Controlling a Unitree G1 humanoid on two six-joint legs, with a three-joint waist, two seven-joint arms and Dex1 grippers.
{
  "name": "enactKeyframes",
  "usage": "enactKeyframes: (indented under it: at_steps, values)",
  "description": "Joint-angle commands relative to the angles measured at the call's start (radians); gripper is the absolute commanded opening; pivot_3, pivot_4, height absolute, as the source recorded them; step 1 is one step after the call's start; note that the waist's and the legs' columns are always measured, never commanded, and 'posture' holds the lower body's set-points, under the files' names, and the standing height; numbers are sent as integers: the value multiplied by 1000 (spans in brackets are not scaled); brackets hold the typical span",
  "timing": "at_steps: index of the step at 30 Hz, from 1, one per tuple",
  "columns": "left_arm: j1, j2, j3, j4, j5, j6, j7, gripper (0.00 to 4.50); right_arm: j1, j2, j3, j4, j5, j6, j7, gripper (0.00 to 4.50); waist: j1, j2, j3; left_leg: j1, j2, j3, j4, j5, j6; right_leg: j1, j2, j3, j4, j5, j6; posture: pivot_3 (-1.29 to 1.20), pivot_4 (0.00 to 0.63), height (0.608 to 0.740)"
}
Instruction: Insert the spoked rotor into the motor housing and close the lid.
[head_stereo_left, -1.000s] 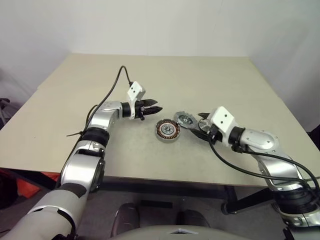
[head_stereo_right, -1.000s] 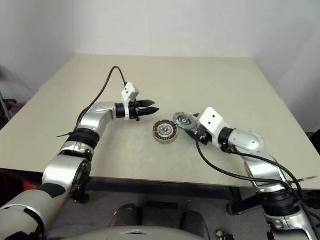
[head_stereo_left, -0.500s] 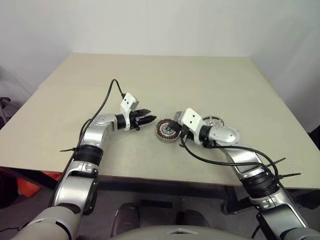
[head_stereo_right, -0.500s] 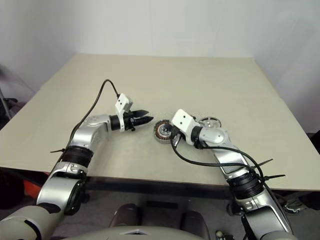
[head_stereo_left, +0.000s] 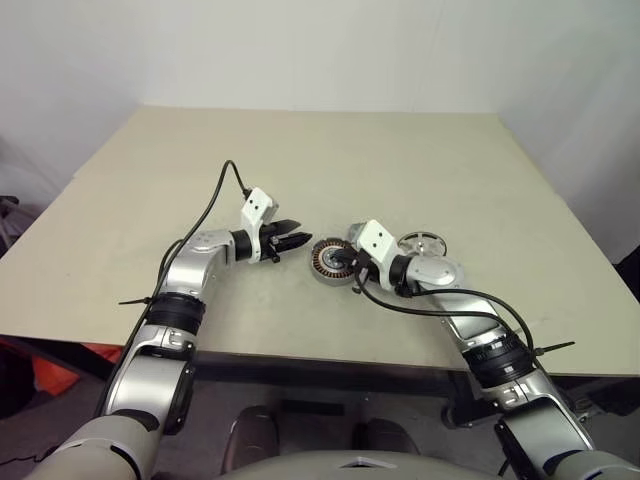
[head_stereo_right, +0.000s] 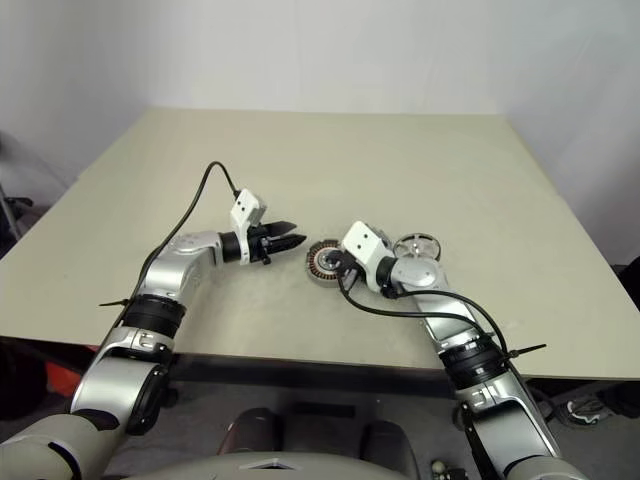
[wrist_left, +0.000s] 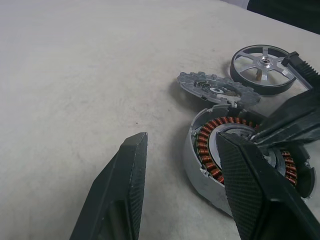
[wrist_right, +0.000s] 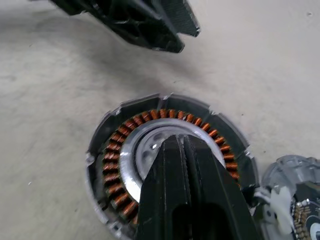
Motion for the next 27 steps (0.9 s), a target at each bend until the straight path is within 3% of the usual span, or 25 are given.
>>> enactKeyframes:
  at_steps: [1,17,27]
  values:
    - [-18,9,6,-21,-13,-7,9,2302,-17,-13,-25,39,-16,-39,-13,66,-4,0,0,0,0,0,0,0,0,0,0,0,0,0,0,0,0,740]
    - [-19,21,10,4,-19,-21,11,2302,-23,-46,-70,-25,-16,-36,-13,66,-15,0,0,0,0,0,0,0,0,0,0,0,0,0,0,0,0,740]
    - [-13,31,-52,-27,-15,-23,-92,2302,89,-202,-246,-249,30,93,-11,66,-10,0,0,0,0,0,0,0,1,1,0,0,-1,0,0,0,0,740]
